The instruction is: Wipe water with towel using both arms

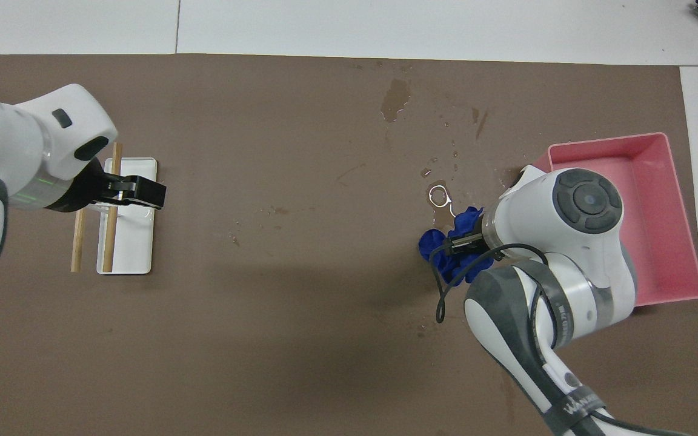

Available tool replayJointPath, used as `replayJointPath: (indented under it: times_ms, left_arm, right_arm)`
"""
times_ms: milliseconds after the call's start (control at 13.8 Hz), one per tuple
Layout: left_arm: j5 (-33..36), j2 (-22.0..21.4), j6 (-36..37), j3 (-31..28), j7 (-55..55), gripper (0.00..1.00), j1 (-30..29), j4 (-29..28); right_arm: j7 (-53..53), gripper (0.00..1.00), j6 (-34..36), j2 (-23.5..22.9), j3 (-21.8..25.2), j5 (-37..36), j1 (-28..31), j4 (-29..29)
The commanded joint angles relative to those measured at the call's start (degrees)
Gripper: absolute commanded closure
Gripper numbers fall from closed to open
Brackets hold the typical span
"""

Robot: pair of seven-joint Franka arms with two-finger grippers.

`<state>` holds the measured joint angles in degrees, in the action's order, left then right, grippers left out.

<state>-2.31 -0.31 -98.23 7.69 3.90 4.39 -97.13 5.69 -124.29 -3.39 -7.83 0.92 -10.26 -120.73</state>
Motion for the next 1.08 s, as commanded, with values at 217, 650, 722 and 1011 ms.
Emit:
replayJointPath:
  times_ms: [217, 650, 722, 1011]
  left_arm:
    - [2.93, -2.15, 1.9, 0.48, -1.44, 0.0, -2.98, 0.63]
    - [2.58, -1.36, 2.94, -0.66, -4.33, 0.0, -3.6, 2.98]
    - [2.84, -1.1, 3.65, -0.66, -4.34, 0.0, -3.68, 3.96]
    - [2.93, -1.01, 3.92, -0.66, -4.33, 0.0, -3.68, 4.67]
  right_arm:
    - [-3.65, 1.0, -19.65, -11.36, -0.26, -10.14, 2.6, 0.14]
    - [-4.55, 1.0, -22.22, -26.64, -0.35, -10.59, 3.5, 18.57]
    - [-3.94, 1.0, -21.96, -28.84, -0.52, -10.16, 3.06, 22.26]
    - [11.41, 1.0, -21.26, -30.36, -0.79, -7.36, -1.77, 25.2]
